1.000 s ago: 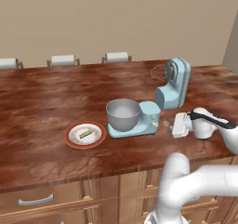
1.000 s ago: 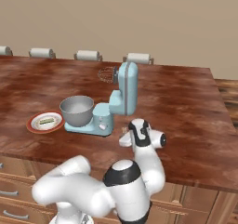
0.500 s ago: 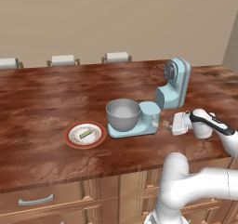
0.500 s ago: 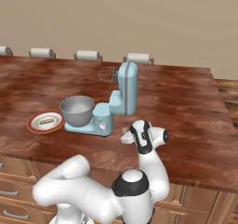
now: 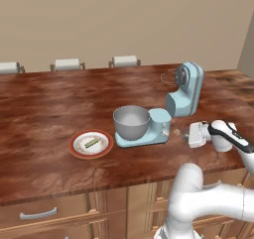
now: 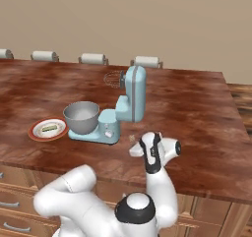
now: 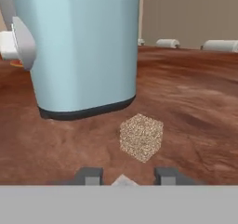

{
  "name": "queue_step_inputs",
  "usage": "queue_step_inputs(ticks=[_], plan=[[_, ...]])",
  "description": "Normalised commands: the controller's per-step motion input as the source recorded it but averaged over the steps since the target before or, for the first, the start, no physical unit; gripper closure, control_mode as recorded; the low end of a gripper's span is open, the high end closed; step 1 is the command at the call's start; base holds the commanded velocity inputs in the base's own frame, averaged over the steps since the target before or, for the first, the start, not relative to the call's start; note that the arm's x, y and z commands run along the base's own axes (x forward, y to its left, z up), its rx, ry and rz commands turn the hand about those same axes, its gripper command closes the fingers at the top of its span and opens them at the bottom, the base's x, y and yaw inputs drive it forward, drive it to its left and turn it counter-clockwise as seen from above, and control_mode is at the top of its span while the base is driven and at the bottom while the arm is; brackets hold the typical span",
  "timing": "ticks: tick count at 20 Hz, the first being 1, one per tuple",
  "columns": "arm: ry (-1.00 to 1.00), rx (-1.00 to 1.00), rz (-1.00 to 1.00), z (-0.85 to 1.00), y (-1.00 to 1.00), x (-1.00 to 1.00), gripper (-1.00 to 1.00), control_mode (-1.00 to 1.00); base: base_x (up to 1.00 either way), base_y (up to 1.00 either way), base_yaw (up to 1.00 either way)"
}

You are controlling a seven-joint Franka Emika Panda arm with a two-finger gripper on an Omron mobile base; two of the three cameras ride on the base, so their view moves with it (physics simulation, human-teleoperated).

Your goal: Add butter and sugar cubes to the stand mixer bowl and then turn on the stand mixer to begin making frosting.

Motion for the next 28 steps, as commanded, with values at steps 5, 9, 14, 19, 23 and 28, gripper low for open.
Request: queue_step_inputs(ticks=[5,9,14,19,23,28], plan=[[-0.01,0.0,0.0,-0.35,-0.39,-0.46,1.0,-1.0,0.0,0.0,0.0],[-0.13,0.0,0.0,0.66,-0.01,-0.56,1.0,-1.0,0.0,0.0,0.0],[-0.09,-0.03,-0.06,1.0,0.0,-0.73,1.0,-1.0,0.0,0.0,0.0],[0.0,-0.12,-0.13,0.82,0.17,-0.78,1.0,-1.0,0.0,0.0,0.0],[0.03,-0.21,-0.1,0.71,0.77,-0.62,1.0,-1.0,0.0,0.0,0.0],[0.05,-0.29,-0.05,0.57,1.0,-0.44,1.0,-1.0,0.0,0.0,0.0]])
